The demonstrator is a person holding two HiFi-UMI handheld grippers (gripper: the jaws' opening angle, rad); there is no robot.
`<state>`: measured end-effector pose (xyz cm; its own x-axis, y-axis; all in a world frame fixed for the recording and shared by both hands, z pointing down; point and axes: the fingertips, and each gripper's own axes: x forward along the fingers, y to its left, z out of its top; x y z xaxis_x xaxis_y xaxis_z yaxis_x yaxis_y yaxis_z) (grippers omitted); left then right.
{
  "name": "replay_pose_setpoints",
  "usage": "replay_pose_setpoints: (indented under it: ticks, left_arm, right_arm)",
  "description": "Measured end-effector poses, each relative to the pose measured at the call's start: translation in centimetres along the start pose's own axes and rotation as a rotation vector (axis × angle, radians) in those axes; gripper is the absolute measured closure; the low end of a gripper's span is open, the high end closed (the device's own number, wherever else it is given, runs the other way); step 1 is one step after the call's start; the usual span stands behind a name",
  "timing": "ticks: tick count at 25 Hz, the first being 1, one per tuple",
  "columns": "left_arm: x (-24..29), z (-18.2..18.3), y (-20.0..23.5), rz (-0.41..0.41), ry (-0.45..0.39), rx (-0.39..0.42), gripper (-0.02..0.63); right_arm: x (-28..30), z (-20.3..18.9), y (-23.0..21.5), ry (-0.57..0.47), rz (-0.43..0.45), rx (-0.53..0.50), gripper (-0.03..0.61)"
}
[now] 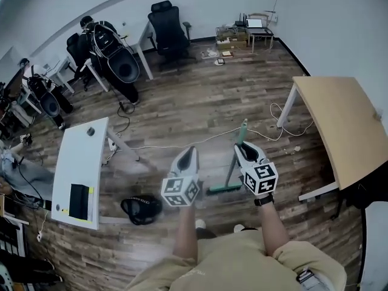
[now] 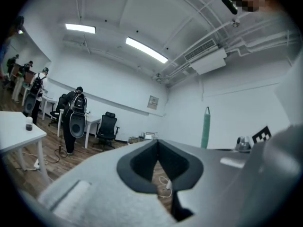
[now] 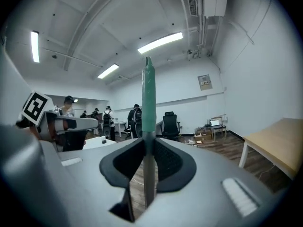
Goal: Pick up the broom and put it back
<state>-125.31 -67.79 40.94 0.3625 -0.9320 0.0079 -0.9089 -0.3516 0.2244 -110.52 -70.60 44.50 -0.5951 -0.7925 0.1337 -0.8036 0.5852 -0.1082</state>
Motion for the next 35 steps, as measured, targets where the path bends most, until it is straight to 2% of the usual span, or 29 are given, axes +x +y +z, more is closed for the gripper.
replay_pose_setpoints:
  ticks: [6, 9, 12, 17, 20, 24, 27, 30, 35]
  left_arm:
    - [5.3, 3.1, 10.0, -0.148, 0.008, -0.041, 0.611]
    - [9.0, 2.4, 9.8, -0.290, 0.022, -0.040, 0.611]
    - [13.6, 0.5, 8.1, -0.371, 0.069, -0.038, 0.611]
    - [23.0, -0.3, 5.7, -0.442, 0.137, -0.022, 0.611]
    - [29.2, -0.4, 4.8, -0.431, 0.160, 0.015, 0.611]
    - [36.5, -0.6, 3.5, -0.432, 0.154, 0.073, 0.611]
    - [41.0, -1.9, 3.1, -0.482, 0.190, 0.046, 0.611]
    - [46.5, -2.3, 5.3, -0.513, 0.192, -0.009, 0.611]
    - [58.3, -1.7, 6.1, -0.633, 0.179, 0.056, 0.611]
  right_arm:
    - [7.5, -0.3, 0.0, 0.001, -0.163, 0.053, 0.503]
    - [9.5, -0.8, -0.4, 0.009, -0.215, 0.054, 0.503]
    - [11.2, -0.8, -2.7, 0.001, -0.252, 0.079, 0.503]
    - [15.2, 1.0, -11.0, -0.026, -0.329, 0.120, 0.503]
    - [17.5, 2.8, -16.1, -0.044, -0.331, 0.085, 0.503]
    - [20.3, 5.2, -22.2, -0.121, -0.339, 0.060, 0.503]
    - [23.4, 5.5, -27.3, -0.082, -0.397, 0.091, 0.502]
    - [27.5, 5.3, -30.9, -0.048, -0.430, 0.116, 0.502]
    - [32.8, 5.4, -39.8, -0.079, -0.565, 0.173, 0.502]
